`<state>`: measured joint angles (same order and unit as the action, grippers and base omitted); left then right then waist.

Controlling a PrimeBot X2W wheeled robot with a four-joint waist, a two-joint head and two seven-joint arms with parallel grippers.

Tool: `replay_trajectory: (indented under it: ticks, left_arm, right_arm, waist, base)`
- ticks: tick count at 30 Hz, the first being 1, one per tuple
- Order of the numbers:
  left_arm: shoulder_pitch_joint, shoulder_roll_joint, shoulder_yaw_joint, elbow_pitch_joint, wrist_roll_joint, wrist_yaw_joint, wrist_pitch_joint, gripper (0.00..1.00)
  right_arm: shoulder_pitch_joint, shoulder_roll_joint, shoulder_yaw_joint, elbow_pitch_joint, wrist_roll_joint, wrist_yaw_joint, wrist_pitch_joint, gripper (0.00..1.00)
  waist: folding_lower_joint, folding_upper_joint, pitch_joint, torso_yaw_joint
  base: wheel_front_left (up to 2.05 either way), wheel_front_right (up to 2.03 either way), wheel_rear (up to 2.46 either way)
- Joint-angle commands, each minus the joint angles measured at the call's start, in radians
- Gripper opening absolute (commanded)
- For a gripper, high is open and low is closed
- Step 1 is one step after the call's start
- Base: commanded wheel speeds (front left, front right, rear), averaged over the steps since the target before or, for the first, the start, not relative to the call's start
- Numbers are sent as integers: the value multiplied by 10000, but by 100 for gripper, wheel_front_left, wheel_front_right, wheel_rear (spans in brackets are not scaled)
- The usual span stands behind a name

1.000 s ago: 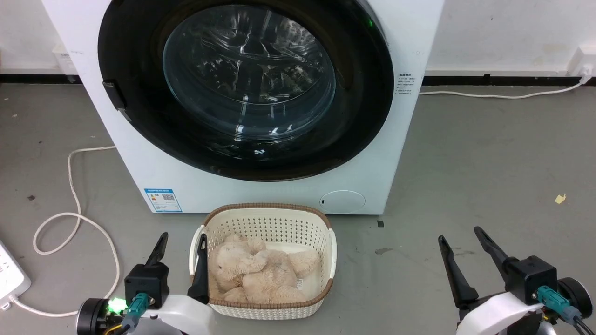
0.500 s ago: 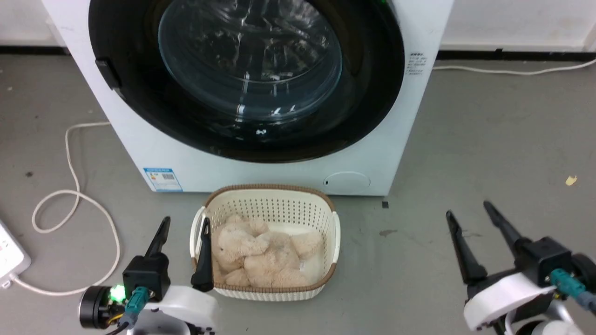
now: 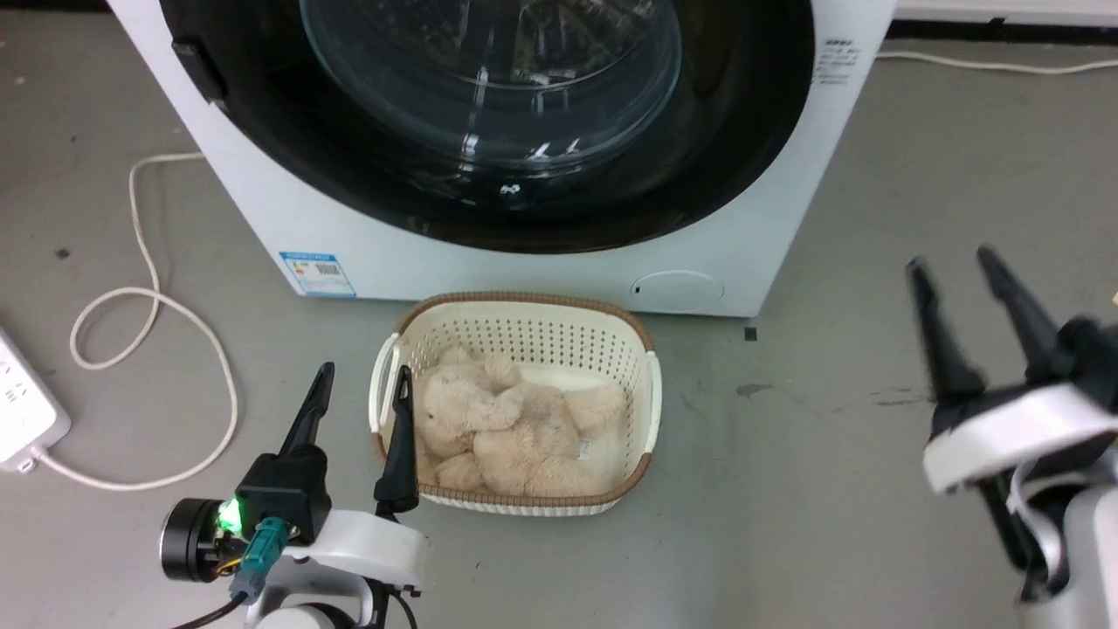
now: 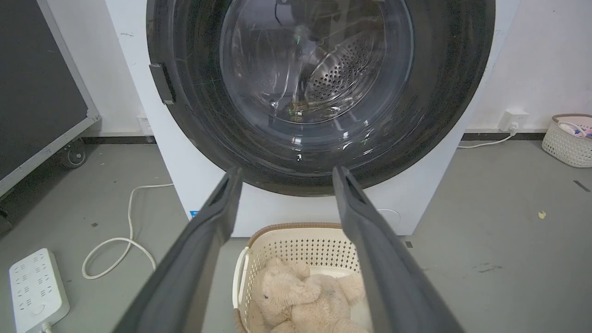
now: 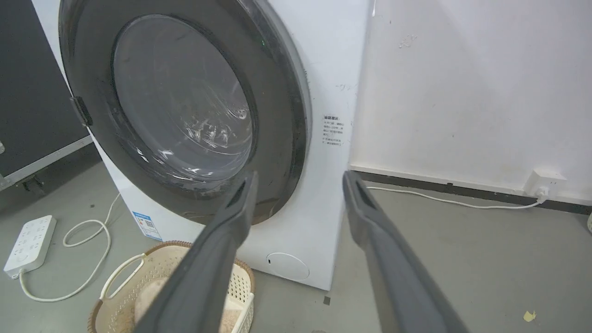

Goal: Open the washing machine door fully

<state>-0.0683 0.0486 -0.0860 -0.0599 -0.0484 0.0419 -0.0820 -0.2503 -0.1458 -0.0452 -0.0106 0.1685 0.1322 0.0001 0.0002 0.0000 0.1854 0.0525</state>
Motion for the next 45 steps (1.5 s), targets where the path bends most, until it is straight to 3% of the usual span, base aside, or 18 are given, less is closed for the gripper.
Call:
replay_trajectory:
  ticks: [1,26,35,45]
  left_arm:
    - [-198,7,-77,-59,-62,74,-129,100]
    - [-786,10,-539,-502,-414,405,-651,100]
    - [-977,11,-719,-620,-550,524,-840,100]
    - [-1147,12,-950,-757,-664,654,-1049,100]
  right_arm:
    - [-448,-167,-41,60,141,-5,53,0]
    - [-5054,-435,-761,2570,3326,-8,1417,0]
    - [-6502,-427,-1240,3793,5043,-10,3042,0]
    - [-8330,-745,-1950,5525,6000,-11,4900,0]
  waist:
    - [-2,0,131,100]
    - [-2,0,1572,688]
    - [-2,0,2053,948]
    - [-2,0,2578,1224]
  base:
    - [0,0,0]
    - [0,0,0]
    - [0,0,0]
    - [0,0,0]
